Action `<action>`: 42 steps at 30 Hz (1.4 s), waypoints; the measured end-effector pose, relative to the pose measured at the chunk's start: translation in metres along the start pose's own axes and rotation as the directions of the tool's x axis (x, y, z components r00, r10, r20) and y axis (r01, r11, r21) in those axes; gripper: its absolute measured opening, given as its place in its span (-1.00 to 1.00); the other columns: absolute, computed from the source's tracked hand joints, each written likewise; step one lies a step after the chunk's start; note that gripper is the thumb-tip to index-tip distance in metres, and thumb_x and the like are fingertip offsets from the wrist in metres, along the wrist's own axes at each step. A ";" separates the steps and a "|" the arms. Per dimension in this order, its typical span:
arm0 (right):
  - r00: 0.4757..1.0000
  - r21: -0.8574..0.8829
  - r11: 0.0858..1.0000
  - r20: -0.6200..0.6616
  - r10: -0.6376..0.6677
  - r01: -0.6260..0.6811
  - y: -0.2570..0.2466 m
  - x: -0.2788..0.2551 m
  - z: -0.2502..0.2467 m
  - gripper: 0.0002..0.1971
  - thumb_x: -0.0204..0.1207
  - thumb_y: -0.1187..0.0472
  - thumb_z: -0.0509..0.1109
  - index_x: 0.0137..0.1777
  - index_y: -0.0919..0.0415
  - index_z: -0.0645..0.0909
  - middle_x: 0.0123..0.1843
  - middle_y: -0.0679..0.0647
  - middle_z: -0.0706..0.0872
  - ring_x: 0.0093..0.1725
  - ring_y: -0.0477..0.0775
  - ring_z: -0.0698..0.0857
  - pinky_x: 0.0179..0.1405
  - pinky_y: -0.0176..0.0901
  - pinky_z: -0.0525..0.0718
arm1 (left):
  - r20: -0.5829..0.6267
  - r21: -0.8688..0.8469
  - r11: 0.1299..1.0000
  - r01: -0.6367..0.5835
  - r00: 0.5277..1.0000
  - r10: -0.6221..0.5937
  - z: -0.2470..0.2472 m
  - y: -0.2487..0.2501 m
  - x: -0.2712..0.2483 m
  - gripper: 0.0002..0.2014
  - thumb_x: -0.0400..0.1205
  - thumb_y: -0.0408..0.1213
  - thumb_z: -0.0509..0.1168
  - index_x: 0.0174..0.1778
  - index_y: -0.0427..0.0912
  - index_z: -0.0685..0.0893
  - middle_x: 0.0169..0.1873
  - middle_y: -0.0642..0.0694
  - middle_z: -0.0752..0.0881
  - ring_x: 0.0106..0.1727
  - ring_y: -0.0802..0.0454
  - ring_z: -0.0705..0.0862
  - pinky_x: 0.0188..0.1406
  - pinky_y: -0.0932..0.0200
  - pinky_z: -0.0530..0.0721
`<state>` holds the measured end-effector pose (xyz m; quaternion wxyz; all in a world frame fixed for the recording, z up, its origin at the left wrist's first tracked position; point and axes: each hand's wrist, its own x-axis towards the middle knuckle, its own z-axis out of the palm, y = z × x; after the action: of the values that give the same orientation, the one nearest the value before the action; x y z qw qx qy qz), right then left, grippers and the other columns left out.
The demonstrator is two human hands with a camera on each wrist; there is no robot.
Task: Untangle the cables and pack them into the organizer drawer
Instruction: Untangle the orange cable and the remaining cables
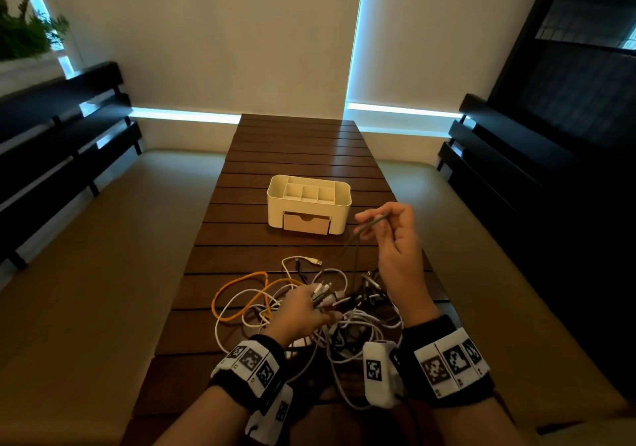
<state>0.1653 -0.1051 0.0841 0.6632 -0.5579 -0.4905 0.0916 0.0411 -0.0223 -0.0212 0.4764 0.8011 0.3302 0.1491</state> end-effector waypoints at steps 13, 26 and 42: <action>0.986 0.216 0.972 0.155 0.061 -0.094 0.002 -0.008 0.015 -0.89 0.67 0.26 0.11 0.02 0.19 0.47 -0.17 0.06 0.75 -0.09 0.05 0.79 -0.04 -0.14 0.74 | -0.139 -0.307 0.950 -0.056 0.990 0.014 0.001 0.014 0.012 -0.96 0.59 -0.33 0.39 -0.15 -0.20 0.75 -0.19 -0.12 0.79 -0.13 0.04 0.74 -0.05 0.14 0.68; 0.953 0.326 0.898 0.164 0.253 -0.295 0.010 -0.011 0.015 -0.79 0.60 0.47 0.20 0.10 0.18 0.44 0.06 0.15 0.65 -0.08 0.09 0.77 -0.12 -0.22 0.75 | -0.153 -0.338 0.941 0.008 0.986 -0.064 0.012 0.013 0.011 -0.91 0.57 -0.34 0.41 -0.06 -0.26 0.70 -0.11 -0.18 0.77 -0.04 0.00 0.73 -0.16 0.37 0.62; 0.776 -0.749 0.656 0.360 0.518 -0.091 0.043 -0.035 -0.028 -0.80 0.46 0.29 0.45 -0.18 0.06 0.46 -0.16 -0.07 0.55 -0.10 0.01 0.55 -0.15 -0.19 0.49 | -0.410 -0.668 0.740 -0.072 0.867 -0.285 -0.020 0.037 0.013 -0.87 0.70 -0.30 0.23 -0.07 -0.28 0.62 -0.20 -0.03 0.72 -0.21 0.17 0.61 -0.17 0.13 0.47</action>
<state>0.1868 -0.1313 0.0320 0.2082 -0.7914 -0.5489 0.1706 0.0543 -0.0122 0.0201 0.6385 0.4933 0.4109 0.4245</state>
